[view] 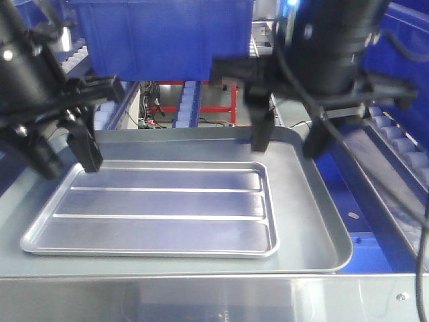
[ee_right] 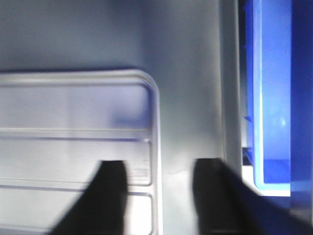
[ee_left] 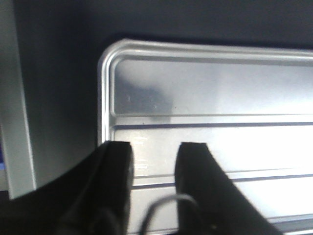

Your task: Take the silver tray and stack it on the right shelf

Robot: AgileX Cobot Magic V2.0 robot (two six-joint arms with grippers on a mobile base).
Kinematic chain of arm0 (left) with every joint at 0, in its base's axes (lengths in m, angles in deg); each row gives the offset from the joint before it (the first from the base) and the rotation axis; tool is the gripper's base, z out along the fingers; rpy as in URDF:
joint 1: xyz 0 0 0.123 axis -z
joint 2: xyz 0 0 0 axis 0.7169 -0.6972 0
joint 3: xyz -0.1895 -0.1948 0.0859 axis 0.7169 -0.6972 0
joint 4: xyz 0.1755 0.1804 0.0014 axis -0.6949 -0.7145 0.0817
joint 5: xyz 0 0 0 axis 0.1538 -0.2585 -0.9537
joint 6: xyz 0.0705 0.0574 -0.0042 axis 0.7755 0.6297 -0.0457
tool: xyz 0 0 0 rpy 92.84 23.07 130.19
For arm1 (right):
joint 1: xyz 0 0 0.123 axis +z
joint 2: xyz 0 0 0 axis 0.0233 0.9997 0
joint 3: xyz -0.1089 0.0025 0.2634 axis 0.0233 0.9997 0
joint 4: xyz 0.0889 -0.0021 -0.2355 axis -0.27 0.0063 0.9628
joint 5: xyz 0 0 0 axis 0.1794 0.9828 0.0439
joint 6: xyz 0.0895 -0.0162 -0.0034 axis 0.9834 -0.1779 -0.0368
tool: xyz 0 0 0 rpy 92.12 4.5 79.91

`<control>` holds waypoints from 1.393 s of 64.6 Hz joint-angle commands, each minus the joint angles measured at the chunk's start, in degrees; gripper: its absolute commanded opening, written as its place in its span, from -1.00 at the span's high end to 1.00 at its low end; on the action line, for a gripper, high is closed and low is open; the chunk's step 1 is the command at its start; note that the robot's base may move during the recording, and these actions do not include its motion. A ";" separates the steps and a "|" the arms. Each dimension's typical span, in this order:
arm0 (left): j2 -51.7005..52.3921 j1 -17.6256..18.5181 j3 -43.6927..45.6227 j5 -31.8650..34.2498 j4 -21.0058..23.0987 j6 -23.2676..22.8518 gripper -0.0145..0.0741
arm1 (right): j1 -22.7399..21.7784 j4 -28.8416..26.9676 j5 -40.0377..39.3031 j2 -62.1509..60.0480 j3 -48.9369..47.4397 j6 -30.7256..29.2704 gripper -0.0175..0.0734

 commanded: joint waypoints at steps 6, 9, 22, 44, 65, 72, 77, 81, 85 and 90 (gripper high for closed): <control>2.18 0.12 2.61 1.29 -4.70 0.00 0.87 | -0.34 2.07 -1.77 -2.87 -2.02 -0.18 0.50; 2.18 0.12 2.95 0.46 -4.70 0.00 0.88 | -0.34 2.14 -1.83 -2.80 -2.02 -0.18 0.47; 3.21 0.12 4.65 -9.25 -5.98 1.19 0.90 | 0.11 2.14 0.85 -3.49 -2.22 -2.33 0.50; 20.17 0.37 -8.16 3.56 -0.47 1.13 0.90 | 7.59 8.79 -8.44 -13.77 6.84 -9.91 0.50; 41.05 0.37 -26.22 25.56 -0.87 1.13 0.90 | 11.96 17.92 -24.43 -32.65 21.59 -9.91 0.50; 48.12 0.37 -32.55 34.92 -3.00 1.13 0.90 | 11.96 23.39 -31.01 -39.95 26.22 -9.95 0.50; 52.85 0.37 -35.88 37.98 -3.29 1.13 0.90 | 11.96 27.01 -34.30 -44.45 29.18 -9.95 0.50; 56.92 0.37 -37.96 38.10 -3.29 1.13 0.90 | 11.96 28.37 -35.26 -48.56 31.28 -9.95 0.50; 60.59 0.37 -39.11 37.72 -3.29 1.13 0.90 | 11.96 28.37 -35.13 -52.53 32.89 -9.95 0.50; 64.79 0.37 -39.58 37.61 -3.29 1.13 0.90 | 11.96 28.37 -34.94 -56.95 34.37 -9.95 0.50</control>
